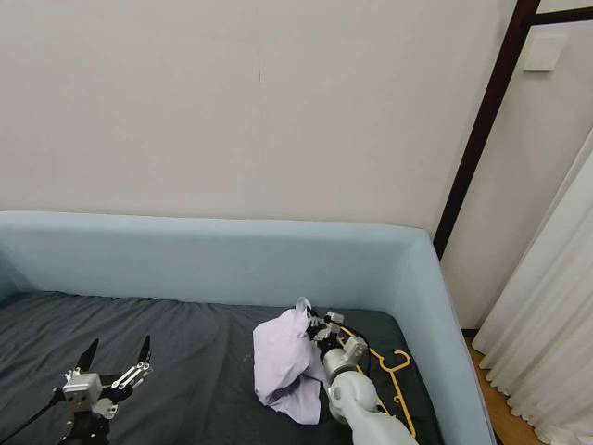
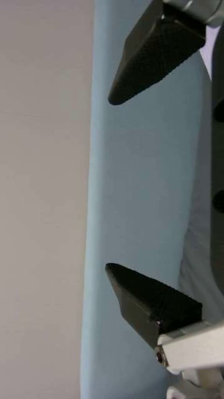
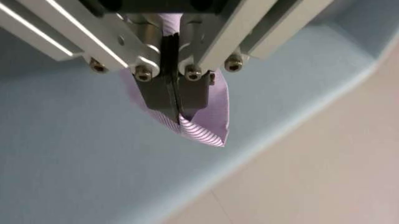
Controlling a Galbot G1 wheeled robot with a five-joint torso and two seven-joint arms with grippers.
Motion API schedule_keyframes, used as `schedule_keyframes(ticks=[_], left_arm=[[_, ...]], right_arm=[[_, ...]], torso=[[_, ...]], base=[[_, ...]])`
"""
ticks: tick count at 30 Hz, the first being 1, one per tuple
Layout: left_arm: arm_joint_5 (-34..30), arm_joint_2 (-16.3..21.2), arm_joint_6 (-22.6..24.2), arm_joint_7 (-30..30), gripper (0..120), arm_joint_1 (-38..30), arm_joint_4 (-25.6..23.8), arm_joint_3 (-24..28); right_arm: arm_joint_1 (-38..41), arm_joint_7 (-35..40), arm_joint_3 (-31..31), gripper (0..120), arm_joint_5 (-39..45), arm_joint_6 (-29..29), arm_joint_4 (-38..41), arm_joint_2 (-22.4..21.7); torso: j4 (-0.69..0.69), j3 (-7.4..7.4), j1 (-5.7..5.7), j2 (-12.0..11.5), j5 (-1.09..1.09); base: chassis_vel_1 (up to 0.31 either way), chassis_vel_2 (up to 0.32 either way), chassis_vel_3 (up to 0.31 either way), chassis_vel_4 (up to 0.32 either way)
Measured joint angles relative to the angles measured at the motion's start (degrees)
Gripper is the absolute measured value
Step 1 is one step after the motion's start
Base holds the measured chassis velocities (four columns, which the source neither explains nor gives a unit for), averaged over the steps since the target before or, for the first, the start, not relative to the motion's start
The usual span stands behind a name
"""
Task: Pick up the clothes from the sofa and hang them on the clothes hanger.
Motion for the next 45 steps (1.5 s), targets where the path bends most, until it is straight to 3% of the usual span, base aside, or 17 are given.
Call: schedule_keyframes(ticks=[2,11,22,31,38,42,45], left_arm=[[0.0,0.0,-0.1,0.0,100,0.0,-0.2,0.4],[0.0,-0.1,-0.7,0.0,100,0.4,-1.3,1.0],[-0.2,-0.9,-1.1,0.0,100,1.1,-3.2,0.9],[-0.9,-2.0,-1.4,-0.3,100,0.4,-3.9,1.7],[-0.5,-2.9,-1.7,-0.3,100,0.3,-3.8,2.3],[-0.5,-2.8,-1.9,-0.3,100,0.3,-3.3,2.0],[-0.6,-3.0,-2.0,-0.3,100,0.4,-3.2,1.8]], right_arm=[[-1.2,-0.7,-0.5,0,3.7,1.5,6.2,-3.6],[-0.1,-1.5,-0.8,0,8.7,3.3,18.8,-11.3],[14.6,2.2,-2.3,0,14.6,3.4,19.2,-19.7],[27.6,5.2,-4.8,0,20.0,2.7,18.4,-22.9],[38.1,5.9,-7.4,0,22.3,2.6,16.1,-22.3],[36.8,9.3,-7.4,0,25.8,2.2,20.0,-22.3],[26.1,11.6,-7.4,0,24.5,1.2,26.6,-24.0]], torso=[[0.0,-0.01,0.0,0.0,-0.01],[0.0,-0.01,0.0,0.0,-0.01],[0.0,0.0,0.0,0.0,-0.02],[-0.01,0.0,0.0,0.0,-0.02],[0.02,0.0,0.01,0.0,-0.04],[0.03,-0.01,0.0,0.0,-0.05],[0.02,-0.01,0.0,0.0,-0.02]], base=[[0.0,0.0,0.0,0.0],[0.0,0.0,0.0,0.0],[0.0,0.0,0.0,0.0],[0.0,0.0,0.0,0.0],[0.0,0.0,0.0,0.0],[0.0,0.0,0.0,0.0],[0.0,0.0,0.0,0.0]])
